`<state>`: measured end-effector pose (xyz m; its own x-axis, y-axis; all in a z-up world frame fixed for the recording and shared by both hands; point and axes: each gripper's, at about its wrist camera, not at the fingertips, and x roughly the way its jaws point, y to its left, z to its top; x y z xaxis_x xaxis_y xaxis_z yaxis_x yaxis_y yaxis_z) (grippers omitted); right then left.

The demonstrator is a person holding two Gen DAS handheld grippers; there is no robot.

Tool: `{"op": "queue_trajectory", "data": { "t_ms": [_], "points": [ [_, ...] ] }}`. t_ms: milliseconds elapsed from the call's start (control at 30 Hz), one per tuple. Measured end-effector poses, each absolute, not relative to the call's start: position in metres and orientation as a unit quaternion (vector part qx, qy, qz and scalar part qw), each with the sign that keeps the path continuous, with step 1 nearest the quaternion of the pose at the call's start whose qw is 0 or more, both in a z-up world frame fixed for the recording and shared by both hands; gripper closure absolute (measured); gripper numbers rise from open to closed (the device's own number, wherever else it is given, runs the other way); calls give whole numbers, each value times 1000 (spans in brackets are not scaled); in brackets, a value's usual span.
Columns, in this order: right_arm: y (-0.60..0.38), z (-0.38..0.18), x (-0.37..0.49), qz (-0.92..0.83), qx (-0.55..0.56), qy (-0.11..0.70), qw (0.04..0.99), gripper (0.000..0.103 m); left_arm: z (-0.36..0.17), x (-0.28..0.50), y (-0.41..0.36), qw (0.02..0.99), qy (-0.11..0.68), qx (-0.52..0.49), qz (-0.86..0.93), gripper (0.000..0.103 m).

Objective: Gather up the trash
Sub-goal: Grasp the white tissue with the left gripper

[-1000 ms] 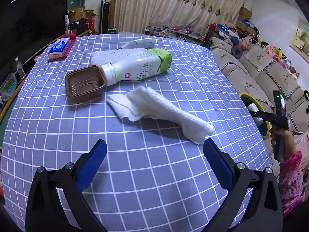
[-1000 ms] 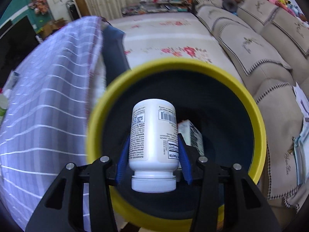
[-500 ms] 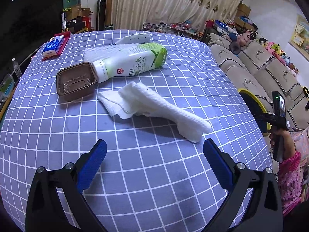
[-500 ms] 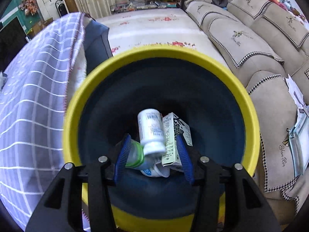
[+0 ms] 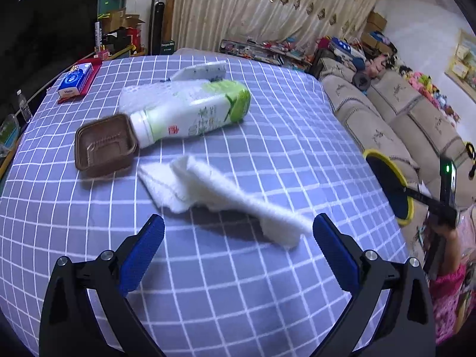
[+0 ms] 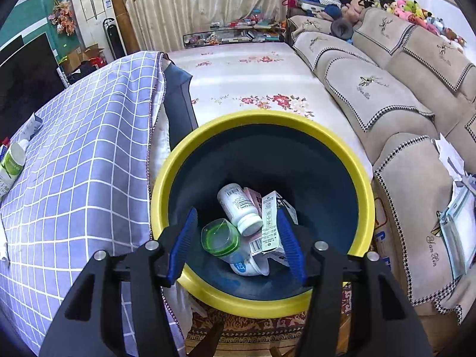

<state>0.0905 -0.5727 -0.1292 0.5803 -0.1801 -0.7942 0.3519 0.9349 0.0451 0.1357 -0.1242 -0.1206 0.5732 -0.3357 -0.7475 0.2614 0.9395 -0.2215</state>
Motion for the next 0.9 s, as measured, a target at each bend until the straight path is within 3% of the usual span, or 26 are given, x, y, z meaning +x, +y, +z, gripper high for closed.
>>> {"op": "queue_trajectory", "data": {
  "t_ms": [500, 800, 900],
  "points": [
    [-561, -141, 98, -130, 96, 446, 880, 50, -142, 176, -143, 885, 449, -10, -124, 5],
    [-559, -145, 100, -129, 96, 450, 879, 50, -148, 178, -150, 886, 449, 11, -114, 38],
    [-558, -146, 100, -127, 96, 451, 878, 50, -148, 178, -149, 888, 447, 10, -112, 59]
  ]
}}
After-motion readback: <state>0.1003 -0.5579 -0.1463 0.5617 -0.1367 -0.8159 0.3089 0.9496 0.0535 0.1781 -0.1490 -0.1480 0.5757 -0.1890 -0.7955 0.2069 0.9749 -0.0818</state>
